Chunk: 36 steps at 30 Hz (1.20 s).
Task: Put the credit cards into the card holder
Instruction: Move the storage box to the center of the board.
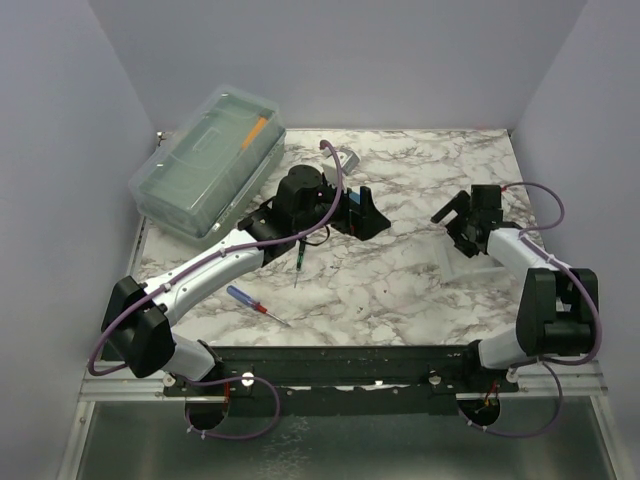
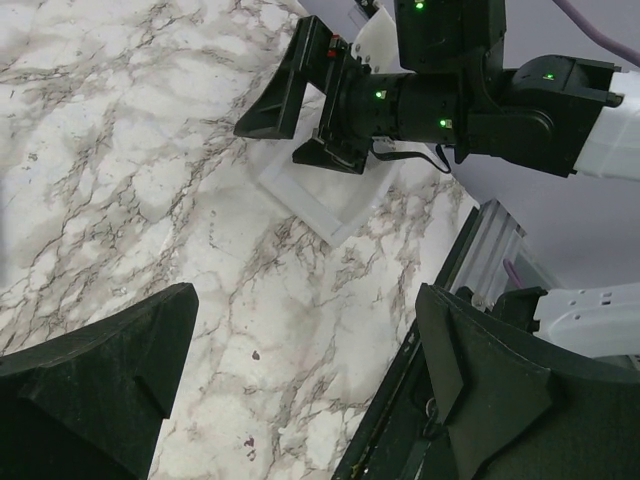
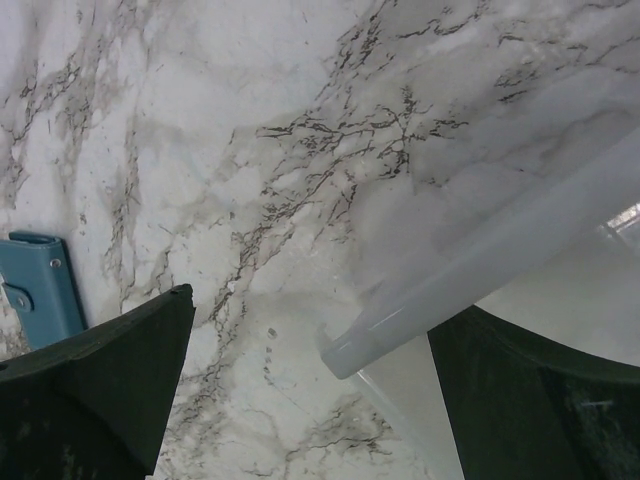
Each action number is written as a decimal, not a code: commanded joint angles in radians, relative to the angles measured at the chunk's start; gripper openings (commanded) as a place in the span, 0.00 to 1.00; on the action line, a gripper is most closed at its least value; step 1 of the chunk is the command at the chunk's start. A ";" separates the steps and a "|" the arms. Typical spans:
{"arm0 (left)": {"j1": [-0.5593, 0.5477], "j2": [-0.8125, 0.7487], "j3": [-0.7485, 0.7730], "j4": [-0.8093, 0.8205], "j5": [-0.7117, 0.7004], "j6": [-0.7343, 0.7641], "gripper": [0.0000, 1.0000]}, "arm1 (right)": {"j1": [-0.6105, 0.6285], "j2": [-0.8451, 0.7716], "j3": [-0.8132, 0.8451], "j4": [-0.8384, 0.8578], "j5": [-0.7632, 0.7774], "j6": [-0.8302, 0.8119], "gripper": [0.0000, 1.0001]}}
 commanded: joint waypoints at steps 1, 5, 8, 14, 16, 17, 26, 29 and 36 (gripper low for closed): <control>-0.008 -0.032 0.036 -0.021 -0.030 0.025 0.99 | -0.002 0.046 0.036 0.054 -0.063 0.000 1.00; -0.010 -0.032 0.036 -0.021 -0.033 0.026 0.99 | -0.002 0.066 0.043 0.089 -0.106 -0.037 1.00; -0.011 -0.033 0.036 -0.023 -0.035 0.031 0.99 | -0.002 0.085 0.057 0.088 -0.122 -0.057 1.00; -0.014 -0.033 0.035 -0.023 -0.036 0.033 0.99 | 0.001 0.100 0.074 0.101 -0.156 -0.087 1.00; -0.014 -0.033 0.035 -0.023 -0.038 0.033 0.99 | 0.003 0.106 0.082 0.106 -0.171 -0.092 1.00; -0.015 -0.032 0.034 -0.023 -0.039 0.033 0.99 | 0.005 0.111 0.087 0.108 -0.177 -0.094 1.00; -0.015 -0.032 0.032 -0.024 -0.044 0.036 0.99 | 0.013 0.150 0.120 0.125 -0.216 -0.104 1.00; -0.015 -0.032 0.032 -0.023 -0.044 0.038 0.99 | 0.019 0.160 0.130 0.129 -0.225 -0.105 1.00; -0.015 -0.034 0.028 -0.030 -0.069 0.063 0.99 | 0.052 0.101 0.171 -0.013 -0.120 -0.164 1.00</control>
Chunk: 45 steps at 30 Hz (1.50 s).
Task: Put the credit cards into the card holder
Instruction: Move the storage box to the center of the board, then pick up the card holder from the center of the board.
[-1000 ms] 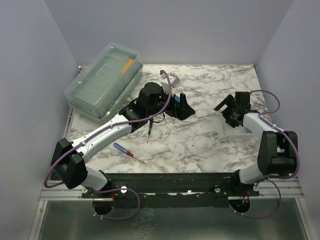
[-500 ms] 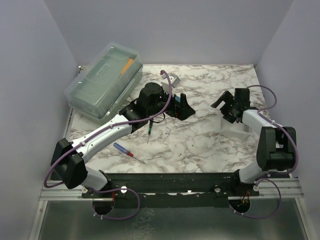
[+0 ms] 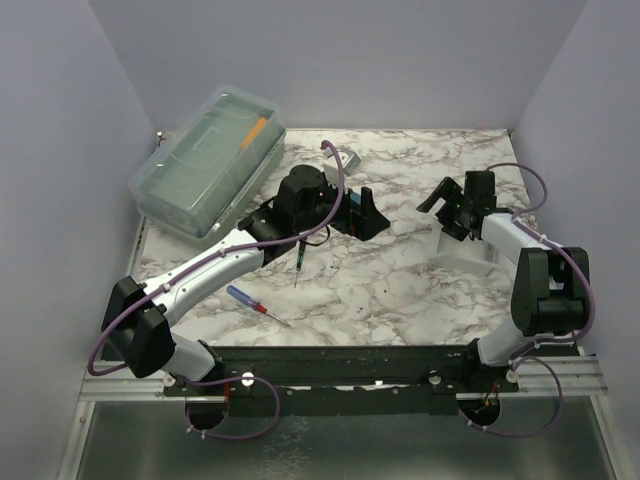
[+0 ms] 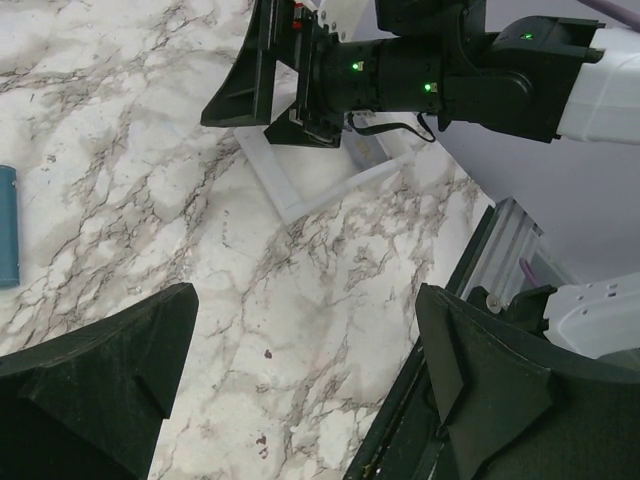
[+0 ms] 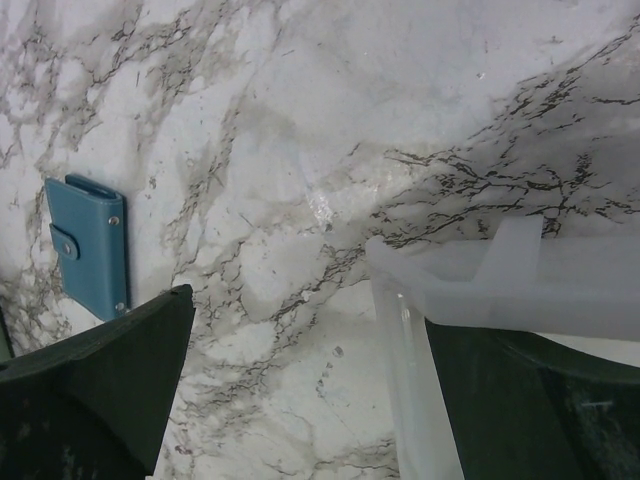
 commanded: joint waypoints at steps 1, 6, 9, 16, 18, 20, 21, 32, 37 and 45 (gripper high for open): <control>-0.008 -0.032 0.016 -0.011 -0.058 0.047 0.99 | 0.027 -0.065 0.060 -0.137 0.090 -0.072 1.00; 0.033 0.004 0.016 -0.034 -0.130 0.049 0.99 | 0.054 -0.175 0.083 -0.279 0.245 -0.177 1.00; 0.095 0.044 0.032 -0.036 -0.084 -0.035 0.99 | 0.144 -0.160 0.128 -0.318 0.364 -0.196 1.00; 0.155 0.049 0.008 -0.089 -0.104 -0.194 0.99 | 0.319 0.012 0.221 -0.147 0.272 0.026 0.98; 0.165 0.033 -0.022 -0.094 -0.091 -0.196 0.99 | 0.336 0.072 0.259 -0.091 0.213 0.074 0.98; 0.171 0.031 -0.031 -0.115 -0.071 -0.192 0.99 | 0.345 0.113 0.278 -0.035 0.172 0.110 0.98; 0.172 0.030 -0.032 -0.124 -0.061 -0.189 0.99 | 0.347 0.132 0.281 0.004 0.134 0.121 0.98; 0.170 0.056 -0.008 -0.218 -0.096 -0.072 0.99 | 0.387 0.328 0.295 0.196 0.108 0.300 0.98; 0.100 0.029 -0.009 -0.267 -0.255 0.024 0.99 | 0.391 0.414 0.295 0.295 0.123 0.366 0.91; 0.063 0.016 -0.022 -0.276 -0.331 0.031 0.99 | 0.408 0.553 0.358 0.291 0.190 0.415 0.69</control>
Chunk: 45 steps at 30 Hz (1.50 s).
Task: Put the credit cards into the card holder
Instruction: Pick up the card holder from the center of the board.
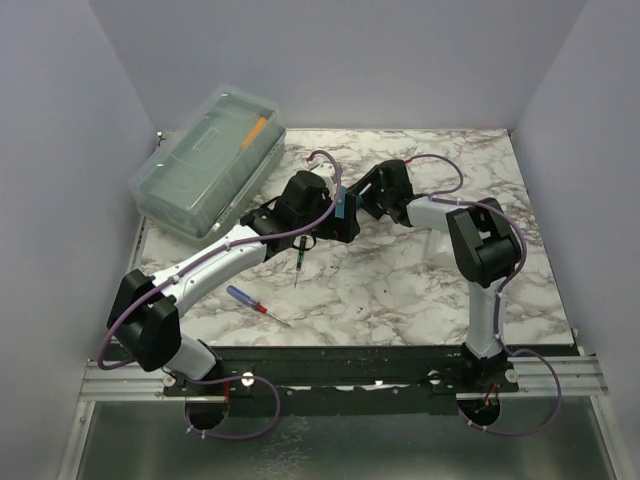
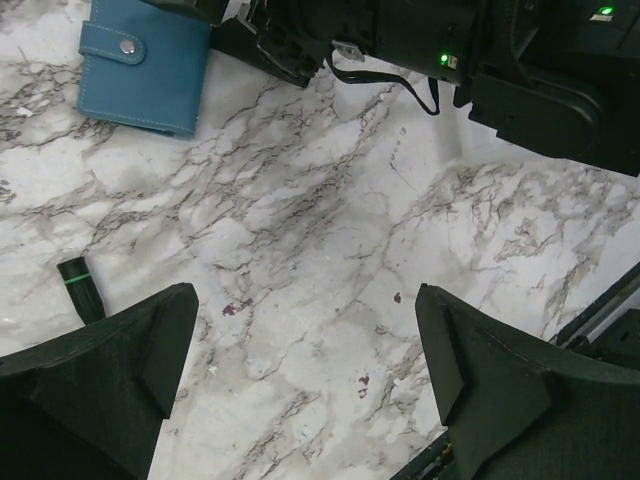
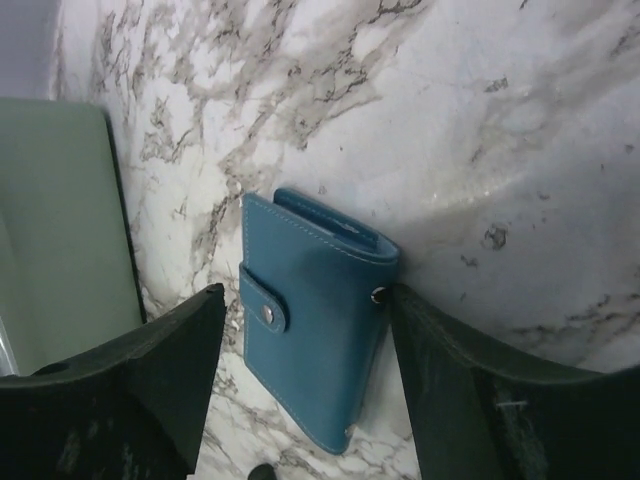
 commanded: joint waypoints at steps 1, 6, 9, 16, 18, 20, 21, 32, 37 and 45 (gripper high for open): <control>0.003 -0.035 -0.004 -0.020 -0.093 0.017 0.99 | 0.023 0.103 0.045 -0.026 0.083 0.040 0.63; 0.006 -0.032 -0.001 -0.019 -0.100 0.008 0.99 | 0.078 0.176 0.087 -0.039 0.131 -0.025 0.23; 0.010 -0.027 -0.009 -0.019 -0.090 -0.003 0.99 | 0.079 0.112 0.010 0.033 0.070 -0.090 0.02; 0.094 0.015 -0.027 0.008 0.032 -0.067 0.99 | 0.052 -0.274 -0.270 -0.010 -0.060 -0.304 0.00; 0.119 0.053 -0.030 0.039 0.161 -0.117 0.99 | 0.030 -0.363 -0.366 -0.013 -0.151 -0.315 0.00; 0.164 0.103 -0.052 0.105 0.318 -0.202 0.99 | 0.014 -0.453 -0.463 -0.010 -0.224 -0.322 0.00; 0.190 0.133 -0.069 0.154 0.406 -0.259 0.98 | 0.005 -0.500 -0.515 0.003 -0.258 -0.327 0.00; 0.211 0.275 -0.257 0.905 0.864 -0.740 0.92 | -0.161 -1.049 -0.742 -0.104 -0.593 -0.375 0.00; 0.166 0.249 -0.239 0.952 0.914 -0.726 0.94 | -0.184 -1.135 -0.712 -0.204 -0.608 -0.387 0.00; 0.127 0.231 -0.248 1.098 0.972 -0.790 0.66 | -0.185 -1.209 -0.679 -0.207 -0.632 -0.341 0.00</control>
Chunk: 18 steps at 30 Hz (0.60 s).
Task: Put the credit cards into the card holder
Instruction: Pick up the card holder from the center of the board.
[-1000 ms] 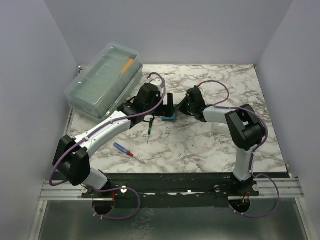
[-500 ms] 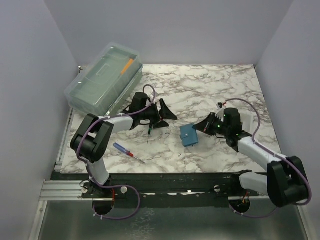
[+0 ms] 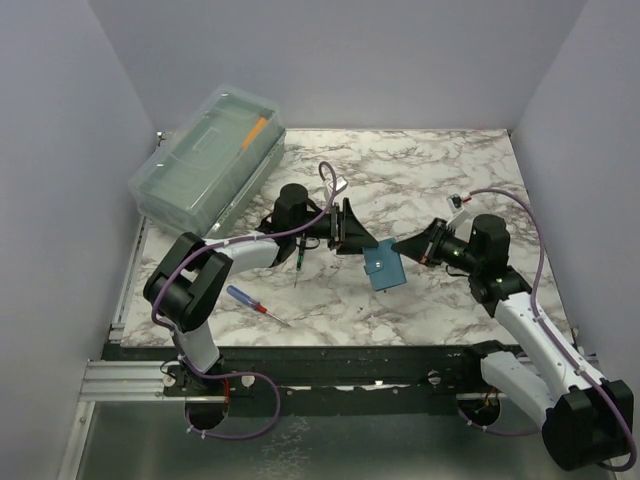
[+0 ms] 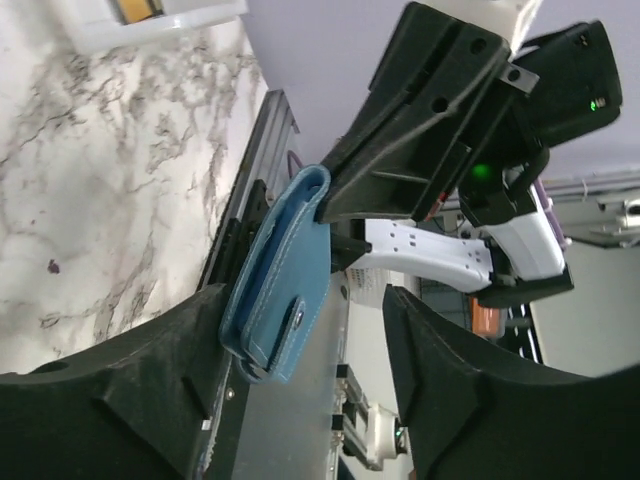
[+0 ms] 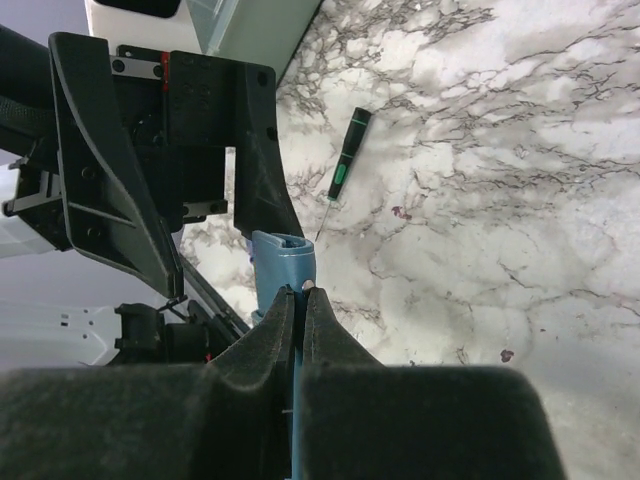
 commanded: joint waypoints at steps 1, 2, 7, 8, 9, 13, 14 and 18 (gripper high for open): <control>-0.005 -0.036 0.002 0.187 0.073 -0.078 0.61 | -0.003 -0.046 0.050 -0.063 -0.031 0.021 0.00; -0.007 -0.034 -0.005 0.231 0.077 -0.104 0.57 | -0.003 -0.053 0.055 -0.078 -0.018 0.026 0.00; -0.034 -0.016 -0.013 0.392 0.112 -0.197 0.41 | -0.004 -0.102 0.069 -0.116 0.034 0.076 0.00; -0.038 -0.016 -0.010 0.397 0.118 -0.197 0.35 | -0.003 -0.115 0.073 -0.123 0.041 0.088 0.00; -0.043 -0.016 -0.011 0.400 0.120 -0.197 0.28 | -0.003 -0.124 0.075 -0.126 0.041 0.101 0.00; -0.046 -0.016 -0.003 0.406 0.127 -0.196 0.00 | -0.003 -0.106 0.092 -0.184 -0.029 0.091 0.22; -0.046 -0.018 -0.003 0.408 0.129 -0.196 0.00 | -0.004 -0.087 0.101 -0.222 -0.053 0.064 0.33; -0.046 -0.026 -0.003 0.434 0.137 -0.198 0.00 | -0.003 -0.065 0.070 -0.221 -0.185 0.033 0.55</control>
